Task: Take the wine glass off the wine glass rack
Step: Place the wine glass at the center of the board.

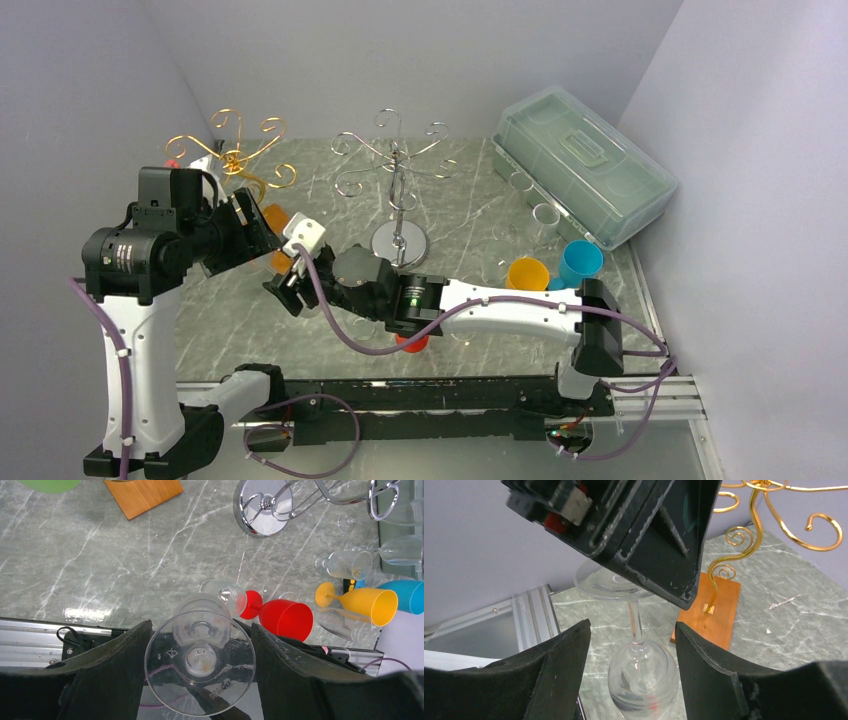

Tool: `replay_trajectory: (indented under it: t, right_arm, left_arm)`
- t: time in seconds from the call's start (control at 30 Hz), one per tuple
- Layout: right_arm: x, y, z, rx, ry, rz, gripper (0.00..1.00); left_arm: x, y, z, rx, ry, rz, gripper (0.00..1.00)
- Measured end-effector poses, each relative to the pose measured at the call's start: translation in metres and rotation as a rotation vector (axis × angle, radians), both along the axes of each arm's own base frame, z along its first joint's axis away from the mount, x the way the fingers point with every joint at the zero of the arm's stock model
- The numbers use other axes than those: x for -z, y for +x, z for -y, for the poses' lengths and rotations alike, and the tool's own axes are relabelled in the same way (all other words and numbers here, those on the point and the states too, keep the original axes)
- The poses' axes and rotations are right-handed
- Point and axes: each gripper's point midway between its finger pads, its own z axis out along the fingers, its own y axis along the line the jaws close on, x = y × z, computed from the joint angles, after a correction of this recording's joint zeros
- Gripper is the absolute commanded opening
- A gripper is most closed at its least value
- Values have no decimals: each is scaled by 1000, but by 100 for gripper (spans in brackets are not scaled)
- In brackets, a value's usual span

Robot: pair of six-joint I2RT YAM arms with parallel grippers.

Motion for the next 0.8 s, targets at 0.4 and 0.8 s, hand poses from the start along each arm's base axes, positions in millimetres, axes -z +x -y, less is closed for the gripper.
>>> replay_trajectory:
  t: [0.4, 0.8]
  right_arm:
    - [7, 10, -15, 39, -4, 2, 48]
    - [13, 17, -22, 79, -7, -3, 12]
  left_arm:
    - [-4, -3, 5, 16, -27, 9, 39]
    - [-8, -4, 7, 11, -44, 23, 40]
